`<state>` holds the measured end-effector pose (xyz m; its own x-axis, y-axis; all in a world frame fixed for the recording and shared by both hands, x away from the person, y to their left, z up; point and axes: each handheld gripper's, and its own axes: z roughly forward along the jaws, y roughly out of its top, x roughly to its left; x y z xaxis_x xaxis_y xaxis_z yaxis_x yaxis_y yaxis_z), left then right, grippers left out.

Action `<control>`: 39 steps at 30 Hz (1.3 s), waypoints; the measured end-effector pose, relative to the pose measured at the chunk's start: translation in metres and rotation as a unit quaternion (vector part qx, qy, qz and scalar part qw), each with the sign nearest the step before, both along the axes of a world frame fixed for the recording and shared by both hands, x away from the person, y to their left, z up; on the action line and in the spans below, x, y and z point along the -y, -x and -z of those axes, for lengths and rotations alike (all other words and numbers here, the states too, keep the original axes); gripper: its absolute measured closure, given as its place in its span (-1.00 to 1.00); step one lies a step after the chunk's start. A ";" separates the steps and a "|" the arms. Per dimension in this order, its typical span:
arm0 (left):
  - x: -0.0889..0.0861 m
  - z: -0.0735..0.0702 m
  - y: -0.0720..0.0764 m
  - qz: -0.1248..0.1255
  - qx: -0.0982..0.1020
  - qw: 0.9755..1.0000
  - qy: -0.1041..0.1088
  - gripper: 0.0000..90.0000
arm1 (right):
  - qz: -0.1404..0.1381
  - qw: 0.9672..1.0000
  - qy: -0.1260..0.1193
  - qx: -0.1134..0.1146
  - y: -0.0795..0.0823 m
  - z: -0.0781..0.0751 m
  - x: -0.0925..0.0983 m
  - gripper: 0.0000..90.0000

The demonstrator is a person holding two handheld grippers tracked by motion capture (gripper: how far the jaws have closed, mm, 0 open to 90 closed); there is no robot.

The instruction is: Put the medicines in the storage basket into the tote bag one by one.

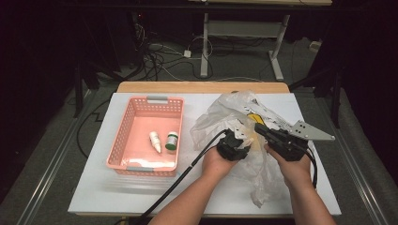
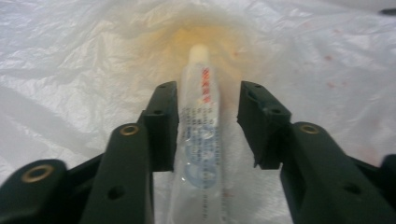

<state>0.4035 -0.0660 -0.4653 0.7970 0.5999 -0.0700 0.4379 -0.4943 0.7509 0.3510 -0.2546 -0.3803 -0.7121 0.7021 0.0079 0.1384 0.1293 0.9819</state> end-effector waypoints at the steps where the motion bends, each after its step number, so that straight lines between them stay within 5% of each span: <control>1: -0.001 -0.001 0.002 0.002 -0.001 1.000 0.007 0.17 | 0.000 1.000 0.000 0.000 0.000 0.000 0.000 1.00; 19: -0.034 -0.014 0.053 0.053 -0.006 0.997 0.052 -0.27 | -0.005 1.000 0.008 -0.004 0.002 0.002 0.000 1.00; 24: -0.047 -0.017 0.069 0.053 0.008 0.997 0.062 -0.46 | -0.006 1.000 0.009 -0.002 0.004 0.002 0.000 1.00; 39: -0.082 -0.027 0.098 0.056 -0.017 0.996 0.069 -1.00 | -0.006 1.000 0.015 -0.006 0.006 0.003 -0.001 1.00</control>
<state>0.3056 0.0159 -0.4382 0.8537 0.4910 -0.1735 0.4127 -0.4346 0.8005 0.3447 -0.2533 -0.3838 -0.7201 0.6938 -0.0044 0.1480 0.1598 0.9760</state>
